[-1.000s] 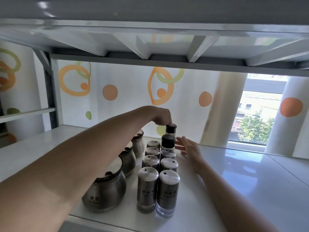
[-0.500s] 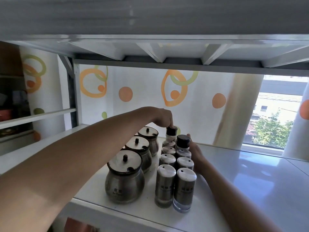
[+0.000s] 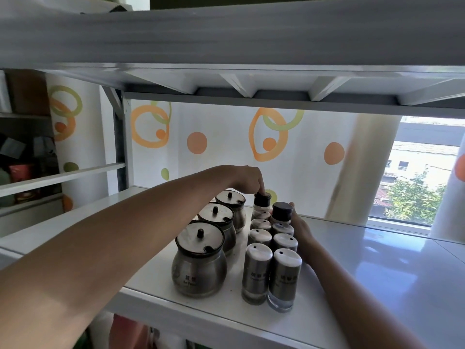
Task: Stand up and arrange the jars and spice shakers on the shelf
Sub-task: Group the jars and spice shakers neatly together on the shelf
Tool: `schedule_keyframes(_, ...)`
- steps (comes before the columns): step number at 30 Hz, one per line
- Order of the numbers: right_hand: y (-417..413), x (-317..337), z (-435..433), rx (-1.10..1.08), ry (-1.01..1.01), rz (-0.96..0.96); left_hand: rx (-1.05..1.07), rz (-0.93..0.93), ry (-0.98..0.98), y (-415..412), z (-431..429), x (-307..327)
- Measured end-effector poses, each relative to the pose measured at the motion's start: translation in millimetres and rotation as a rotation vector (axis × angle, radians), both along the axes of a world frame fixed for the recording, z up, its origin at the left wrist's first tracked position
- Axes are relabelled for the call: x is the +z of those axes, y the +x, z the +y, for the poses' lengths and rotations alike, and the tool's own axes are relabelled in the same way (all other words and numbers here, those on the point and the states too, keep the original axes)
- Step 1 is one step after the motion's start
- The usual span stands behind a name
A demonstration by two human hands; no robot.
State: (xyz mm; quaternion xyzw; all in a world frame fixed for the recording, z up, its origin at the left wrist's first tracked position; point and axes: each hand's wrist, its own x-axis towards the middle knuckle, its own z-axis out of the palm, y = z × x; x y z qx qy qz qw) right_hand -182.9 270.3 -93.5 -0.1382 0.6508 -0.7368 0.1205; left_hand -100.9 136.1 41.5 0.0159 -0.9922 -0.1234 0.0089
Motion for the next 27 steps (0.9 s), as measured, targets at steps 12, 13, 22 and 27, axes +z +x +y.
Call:
schedule_keyframes(12,10,1,2,-0.084,0.027,0.078,-0.033,0.033,0.082,9,-3,-3)
schedule_keyframes(13,11,1,4,-0.107,0.049,0.108,-0.040,0.046,0.103,9,-5,-4)
schedule_keyframes(22,27,-9,20,-0.133,-0.108,0.017,0.060,0.456,0.995,40,-82,-37)
schedule_keyframes(27,47,-4,21,-0.132,-0.144,0.031,0.216,0.371,1.446,42,-112,-103)
